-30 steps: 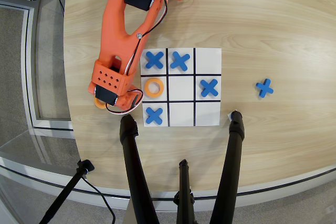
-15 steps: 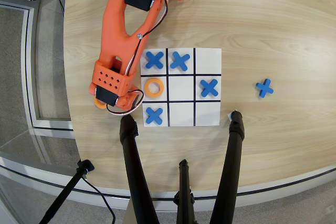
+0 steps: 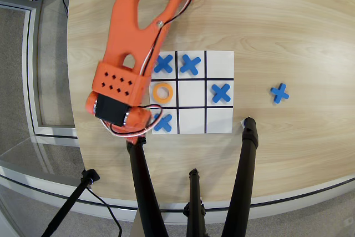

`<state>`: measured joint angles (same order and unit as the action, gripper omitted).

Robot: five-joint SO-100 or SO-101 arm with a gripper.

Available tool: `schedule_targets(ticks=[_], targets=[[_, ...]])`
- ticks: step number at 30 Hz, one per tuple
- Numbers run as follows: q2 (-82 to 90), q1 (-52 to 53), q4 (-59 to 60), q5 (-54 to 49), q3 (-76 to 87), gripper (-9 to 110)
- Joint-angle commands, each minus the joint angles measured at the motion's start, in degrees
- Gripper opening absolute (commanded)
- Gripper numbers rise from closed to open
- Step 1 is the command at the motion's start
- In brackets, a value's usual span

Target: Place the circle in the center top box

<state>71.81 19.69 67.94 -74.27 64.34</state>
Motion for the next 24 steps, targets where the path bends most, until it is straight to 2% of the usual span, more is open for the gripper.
schedule_targets(ticks=[1, 7, 11, 17, 24], targets=[[9.3, -5.0, -1.2, -0.1, 1.7, 0], [16.2, -18.4, -3.3, -0.3, 15.7, 0], [14.5, -24.1, -11.5, 0.6, 21.4, 0], [4.5, -25.2, -20.9, 0.6, 21.3, 0], [-7.6, -21.5, -23.1, -0.2, 15.3, 0]])
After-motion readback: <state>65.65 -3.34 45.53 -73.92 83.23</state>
